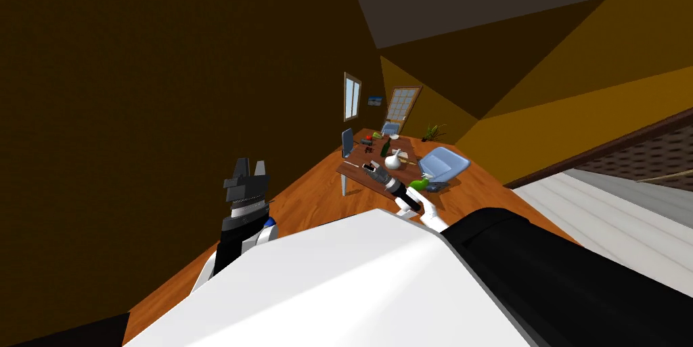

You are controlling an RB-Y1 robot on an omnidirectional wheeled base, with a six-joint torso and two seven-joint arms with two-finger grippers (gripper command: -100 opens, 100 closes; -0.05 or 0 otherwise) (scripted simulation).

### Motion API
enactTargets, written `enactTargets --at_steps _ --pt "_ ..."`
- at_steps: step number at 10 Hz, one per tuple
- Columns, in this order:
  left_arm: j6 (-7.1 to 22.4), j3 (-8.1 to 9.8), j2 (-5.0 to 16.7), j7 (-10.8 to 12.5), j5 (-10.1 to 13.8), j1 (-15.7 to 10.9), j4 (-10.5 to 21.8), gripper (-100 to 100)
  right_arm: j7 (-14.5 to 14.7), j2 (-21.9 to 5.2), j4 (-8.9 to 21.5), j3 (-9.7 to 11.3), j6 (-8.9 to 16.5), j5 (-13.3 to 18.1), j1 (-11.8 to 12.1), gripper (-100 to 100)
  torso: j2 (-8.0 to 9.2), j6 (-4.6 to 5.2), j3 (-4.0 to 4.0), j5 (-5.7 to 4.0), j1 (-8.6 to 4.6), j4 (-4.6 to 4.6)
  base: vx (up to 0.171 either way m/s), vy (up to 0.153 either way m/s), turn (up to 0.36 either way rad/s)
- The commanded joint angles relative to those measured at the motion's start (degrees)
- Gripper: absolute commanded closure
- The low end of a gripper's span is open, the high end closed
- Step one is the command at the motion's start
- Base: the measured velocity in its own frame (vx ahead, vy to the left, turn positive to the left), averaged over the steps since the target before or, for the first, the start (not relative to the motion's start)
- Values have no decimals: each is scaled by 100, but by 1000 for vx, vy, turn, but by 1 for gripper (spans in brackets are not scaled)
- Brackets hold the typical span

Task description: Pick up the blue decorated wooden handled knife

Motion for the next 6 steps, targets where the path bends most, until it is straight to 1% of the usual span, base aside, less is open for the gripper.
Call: enactTargets --at_steps 1,2,3,4,5,6 --pt "0 0 0 0 0 0 0 0 286 -286 286 32 -51 236 28 -100 0 0 0 0 0 0 36 -39 320" --pt "0 -1 0 0 0 -1 0 0 442 -294 413 32 -51 236 28 -100 -4 -7 -2 1 0 0 26 -43 173" --pt "0 0 0 0 0 0 0 0 504 -294 413 32 -51 236 28 -100 -1 0 -1 0 0 0 8 -24 -17" --pt "0 0 0 0 0 0 0 0 715 -553 661 78 -80 445 -20 -100 5 2 3 2 8 1 26 -36 312" --pt "0 -1 0 0 0 -1 0 0 849 -553 789 78 -80 445 -20 -100 -1 -8 0 2 3 1 32 -49 232" --pt "0 0 0 0 0 0 0 0 1033 -782 977 130 -104 654 -65 -100 -3 -1 -2 0 0 -1 48 -58 378"
